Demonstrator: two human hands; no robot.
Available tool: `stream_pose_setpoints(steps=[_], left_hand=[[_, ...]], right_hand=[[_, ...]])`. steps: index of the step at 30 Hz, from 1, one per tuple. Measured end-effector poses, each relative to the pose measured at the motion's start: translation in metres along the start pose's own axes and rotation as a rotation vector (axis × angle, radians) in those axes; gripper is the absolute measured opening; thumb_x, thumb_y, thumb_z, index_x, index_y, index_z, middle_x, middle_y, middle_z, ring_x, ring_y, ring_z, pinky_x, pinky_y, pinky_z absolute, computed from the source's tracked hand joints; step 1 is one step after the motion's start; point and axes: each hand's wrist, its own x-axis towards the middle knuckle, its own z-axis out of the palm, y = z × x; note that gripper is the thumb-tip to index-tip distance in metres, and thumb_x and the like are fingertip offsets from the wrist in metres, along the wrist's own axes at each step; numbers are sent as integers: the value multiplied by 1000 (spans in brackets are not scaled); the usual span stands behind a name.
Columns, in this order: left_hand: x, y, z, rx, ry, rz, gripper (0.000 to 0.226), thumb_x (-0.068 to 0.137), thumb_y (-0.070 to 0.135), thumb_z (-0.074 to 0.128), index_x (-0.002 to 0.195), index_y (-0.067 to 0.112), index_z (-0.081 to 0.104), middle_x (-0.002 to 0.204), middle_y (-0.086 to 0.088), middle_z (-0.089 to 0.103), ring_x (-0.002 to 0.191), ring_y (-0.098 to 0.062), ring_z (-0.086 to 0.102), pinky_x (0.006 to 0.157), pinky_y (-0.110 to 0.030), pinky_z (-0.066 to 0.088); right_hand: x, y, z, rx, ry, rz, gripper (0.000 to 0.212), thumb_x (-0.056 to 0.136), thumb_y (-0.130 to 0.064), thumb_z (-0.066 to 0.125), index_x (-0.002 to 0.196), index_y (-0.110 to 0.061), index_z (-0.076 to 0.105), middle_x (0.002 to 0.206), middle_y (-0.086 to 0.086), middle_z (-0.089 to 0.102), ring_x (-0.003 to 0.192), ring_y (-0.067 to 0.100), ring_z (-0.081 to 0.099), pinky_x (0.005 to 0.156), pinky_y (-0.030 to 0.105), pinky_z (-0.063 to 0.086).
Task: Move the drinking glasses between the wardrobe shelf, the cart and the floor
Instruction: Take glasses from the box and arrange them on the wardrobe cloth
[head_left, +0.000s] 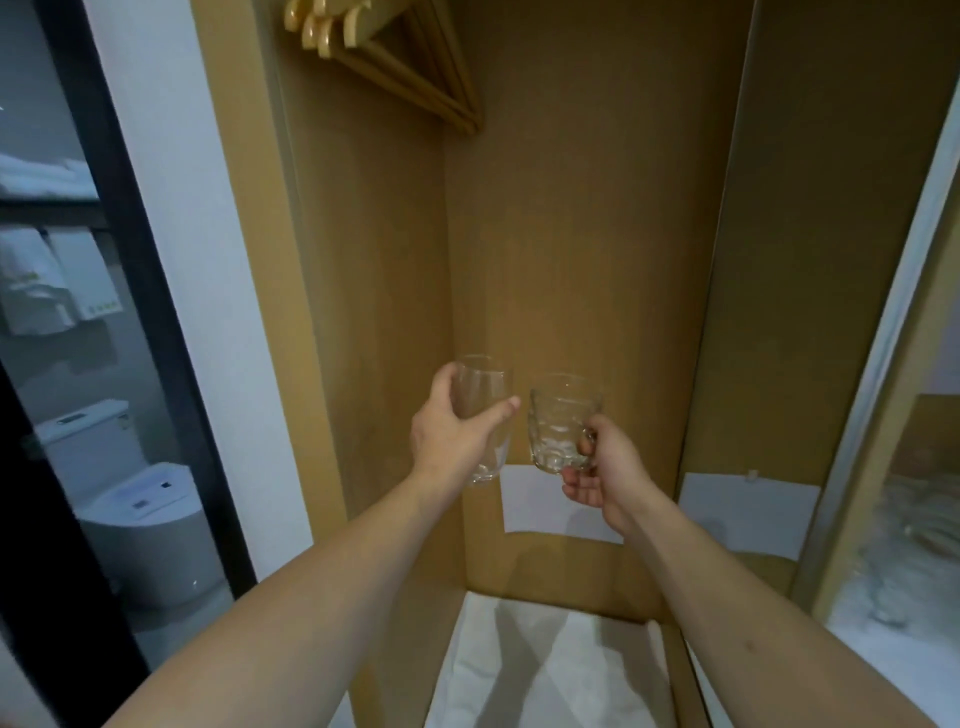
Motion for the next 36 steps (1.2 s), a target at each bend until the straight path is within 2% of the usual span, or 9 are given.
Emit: stream_pose_setpoints(steps=[5, 8, 11, 15, 21, 25, 28, 32, 36], left_hand=[[-40, -10, -24, 7, -42, -40, 92, 52, 79, 80, 134, 55, 44, 118, 22, 62, 114, -8, 59, 97, -28, 46], [-64, -13, -29, -6, -85, -49, 85, 52, 79, 80, 127, 60, 45, 103, 30, 56, 104, -4, 59, 88, -24, 42], [-86, -13, -29, -15, -119, -54, 79, 54, 76, 81, 123, 57, 49, 106, 23, 60, 103, -3, 59, 90, -27, 46], [-110, 1, -26, -29, -125, -58, 95, 50, 82, 77, 134, 49, 48, 107, 21, 58, 100, 0, 57, 86, -29, 47], [-154, 22, -13, -47, -163, -47, 94, 54, 80, 79, 136, 47, 48, 112, 13, 63, 106, -14, 62, 95, -41, 55], [-191, 48, 7, -53, -162, -61, 99, 53, 82, 78, 140, 47, 44, 109, 14, 61, 106, -13, 61, 87, -33, 52], [-227, 71, 27, -80, -166, -79, 99, 55, 78, 79, 142, 45, 44, 113, 10, 62, 109, -15, 61, 92, -36, 52], [-279, 99, 60, -99, -199, -75, 96, 64, 71, 80, 146, 42, 40, 115, 11, 58, 112, -15, 57, 94, -38, 53], [-322, 123, 93, -113, -239, -67, 91, 67, 68, 80, 145, 42, 41, 113, 11, 58, 112, -15, 57, 97, -41, 52]], right_hand=[[-48, 23, 2, 24, 29, 42, 43, 98, -48, 46, 67, -19, 50, 64, 10, 58, 40, 16, 50, 52, 28, 53], [-77, 33, -5, 24, 74, 45, 40, 98, -46, 47, 68, -20, 56, 63, 5, 59, 38, 14, 50, 52, 28, 51], [-104, 42, -15, 23, 113, 50, 40, 99, -44, 45, 66, -23, 55, 62, 2, 58, 42, 15, 49, 56, 29, 50], [-134, 44, -34, 9, 152, 39, 41, 99, -44, 45, 66, -20, 48, 62, 4, 56, 43, 16, 49, 56, 31, 51], [-179, 43, -71, 35, 146, 29, 36, 99, -45, 47, 73, -22, 56, 77, 7, 62, 51, 17, 54, 54, 29, 52], [-213, 39, -114, 3, 151, 21, 37, 96, -44, 50, 70, -19, 54, 77, 9, 61, 53, 19, 55, 53, 30, 54], [-241, 35, -159, -24, 158, 33, 37, 95, -43, 51, 67, -18, 48, 73, 10, 57, 50, 20, 54, 55, 31, 54], [-273, 34, -223, -39, 196, 45, 34, 95, -43, 52, 74, -17, 51, 86, 14, 57, 63, 24, 58, 54, 31, 56], [-298, 34, -275, -31, 226, 53, 37, 93, -44, 53, 72, -15, 49, 82, 15, 56, 57, 23, 56, 55, 32, 56]])
